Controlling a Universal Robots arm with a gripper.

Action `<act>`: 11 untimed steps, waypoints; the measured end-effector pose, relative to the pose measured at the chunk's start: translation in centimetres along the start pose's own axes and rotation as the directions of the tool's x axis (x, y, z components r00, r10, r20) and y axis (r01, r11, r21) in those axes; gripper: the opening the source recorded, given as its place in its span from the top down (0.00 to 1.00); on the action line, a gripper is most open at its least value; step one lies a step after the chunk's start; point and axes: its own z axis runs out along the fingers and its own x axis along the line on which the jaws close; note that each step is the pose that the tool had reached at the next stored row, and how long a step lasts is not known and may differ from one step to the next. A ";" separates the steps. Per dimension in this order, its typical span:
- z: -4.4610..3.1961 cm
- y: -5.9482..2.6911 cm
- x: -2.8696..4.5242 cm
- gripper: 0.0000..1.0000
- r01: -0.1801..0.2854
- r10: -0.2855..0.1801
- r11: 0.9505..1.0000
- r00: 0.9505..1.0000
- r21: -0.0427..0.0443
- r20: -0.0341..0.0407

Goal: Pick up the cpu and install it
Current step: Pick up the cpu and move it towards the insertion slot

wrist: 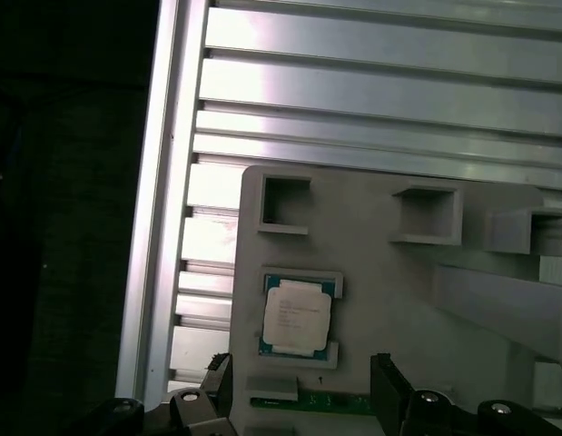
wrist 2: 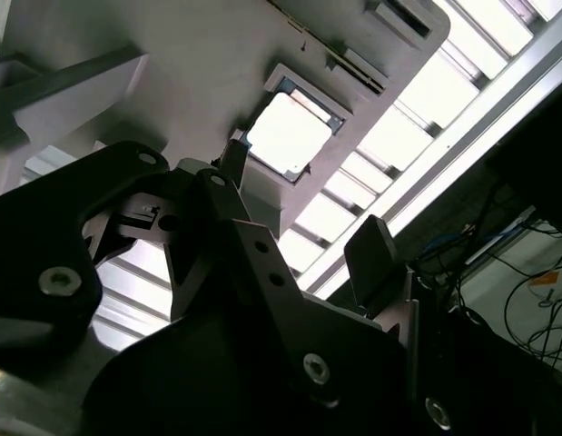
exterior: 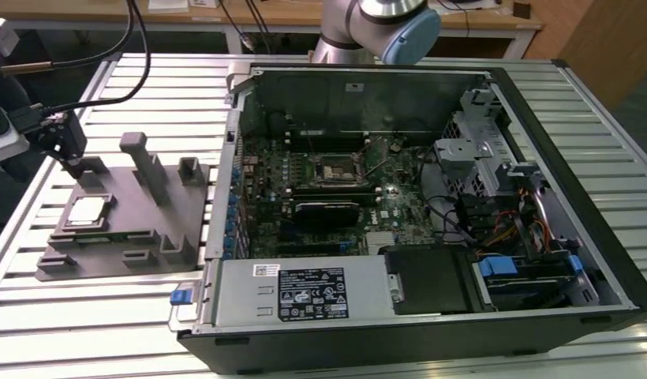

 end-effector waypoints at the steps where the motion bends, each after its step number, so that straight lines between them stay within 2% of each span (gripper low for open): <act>1: 0.18 -0.01 0.00 0.29 0.000 0.000 1.000 1.000 0.000 0.000; 11: 1.98 -0.30 -0.44 0.29 -0.016 0.016 1.000 1.000 0.000 0.001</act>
